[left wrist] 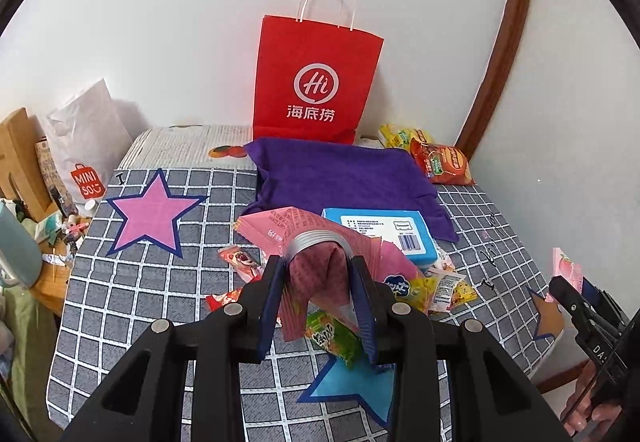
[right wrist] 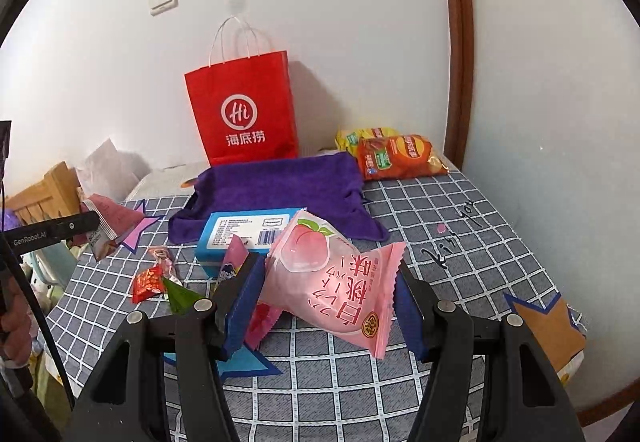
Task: Organize snacks
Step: 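Lift and carry both candies toward the purple towel with both tools, then lower both candies onto the purple towel and open both tools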
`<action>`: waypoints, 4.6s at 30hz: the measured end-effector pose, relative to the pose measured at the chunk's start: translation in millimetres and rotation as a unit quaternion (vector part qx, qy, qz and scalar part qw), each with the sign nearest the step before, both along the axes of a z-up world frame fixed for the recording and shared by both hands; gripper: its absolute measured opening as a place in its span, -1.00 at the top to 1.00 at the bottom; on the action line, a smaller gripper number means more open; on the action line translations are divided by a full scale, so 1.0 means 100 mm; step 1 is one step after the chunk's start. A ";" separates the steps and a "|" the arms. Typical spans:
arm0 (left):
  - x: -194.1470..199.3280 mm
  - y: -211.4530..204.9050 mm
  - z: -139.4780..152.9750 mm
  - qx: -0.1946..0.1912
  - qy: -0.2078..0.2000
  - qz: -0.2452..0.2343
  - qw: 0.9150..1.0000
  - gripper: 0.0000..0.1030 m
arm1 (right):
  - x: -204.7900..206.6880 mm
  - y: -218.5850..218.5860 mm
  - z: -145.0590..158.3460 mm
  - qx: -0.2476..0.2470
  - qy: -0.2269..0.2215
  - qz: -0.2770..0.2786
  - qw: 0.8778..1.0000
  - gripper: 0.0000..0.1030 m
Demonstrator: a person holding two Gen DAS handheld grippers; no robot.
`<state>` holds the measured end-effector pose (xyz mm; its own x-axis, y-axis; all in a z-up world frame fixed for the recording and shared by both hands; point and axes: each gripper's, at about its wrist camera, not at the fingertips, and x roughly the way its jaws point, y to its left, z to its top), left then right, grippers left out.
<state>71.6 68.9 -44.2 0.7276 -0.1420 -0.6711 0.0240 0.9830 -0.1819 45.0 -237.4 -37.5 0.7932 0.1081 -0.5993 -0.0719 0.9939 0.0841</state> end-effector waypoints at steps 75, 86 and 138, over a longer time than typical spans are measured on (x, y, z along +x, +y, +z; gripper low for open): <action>0.30 0.34 -0.51 -0.004 0.071 0.027 0.997 0.35 | 0.69 0.30 -0.18 -0.023 0.036 0.034 0.999 -0.19; 1.11 0.23 -0.01 0.018 0.031 0.028 0.999 0.35 | 1.47 0.40 0.17 -0.030 0.011 0.055 0.998 -0.19; 3.28 -0.04 -0.96 0.017 0.114 0.007 0.993 0.35 | 3.83 0.51 -1.17 -0.028 0.188 0.066 0.979 -0.19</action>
